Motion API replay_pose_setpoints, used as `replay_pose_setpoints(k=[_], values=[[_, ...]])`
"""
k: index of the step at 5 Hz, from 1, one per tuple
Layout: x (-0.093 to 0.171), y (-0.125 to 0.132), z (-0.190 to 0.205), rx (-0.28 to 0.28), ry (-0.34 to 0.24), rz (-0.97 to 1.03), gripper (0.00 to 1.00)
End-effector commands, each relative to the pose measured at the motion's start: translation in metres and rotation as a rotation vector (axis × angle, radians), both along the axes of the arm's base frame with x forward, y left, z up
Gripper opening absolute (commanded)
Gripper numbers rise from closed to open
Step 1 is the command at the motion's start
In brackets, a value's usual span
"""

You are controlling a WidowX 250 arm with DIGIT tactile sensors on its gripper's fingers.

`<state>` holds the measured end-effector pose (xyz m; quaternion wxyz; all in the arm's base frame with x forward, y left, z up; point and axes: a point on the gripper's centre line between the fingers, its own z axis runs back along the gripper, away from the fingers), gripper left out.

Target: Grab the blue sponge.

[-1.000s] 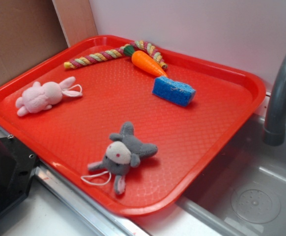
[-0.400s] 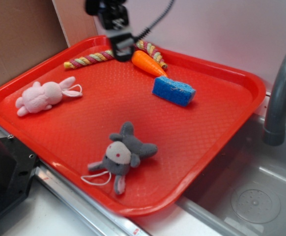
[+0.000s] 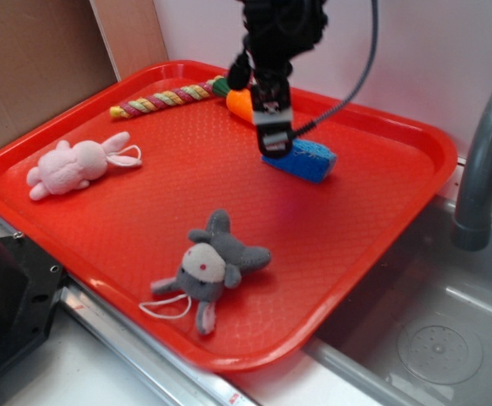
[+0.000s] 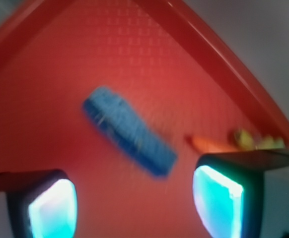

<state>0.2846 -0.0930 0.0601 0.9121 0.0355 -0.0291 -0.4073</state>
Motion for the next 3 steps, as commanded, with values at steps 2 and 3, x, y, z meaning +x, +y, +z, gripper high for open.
replay_pose_setpoints(k=[2,3], values=[[0.0104,-0.0065,-0.0365,-0.13,-0.012,-0.096,0.0],[0.0053,-0.0051,-0.0395,-0.13,0.002,-0.07,0.0]])
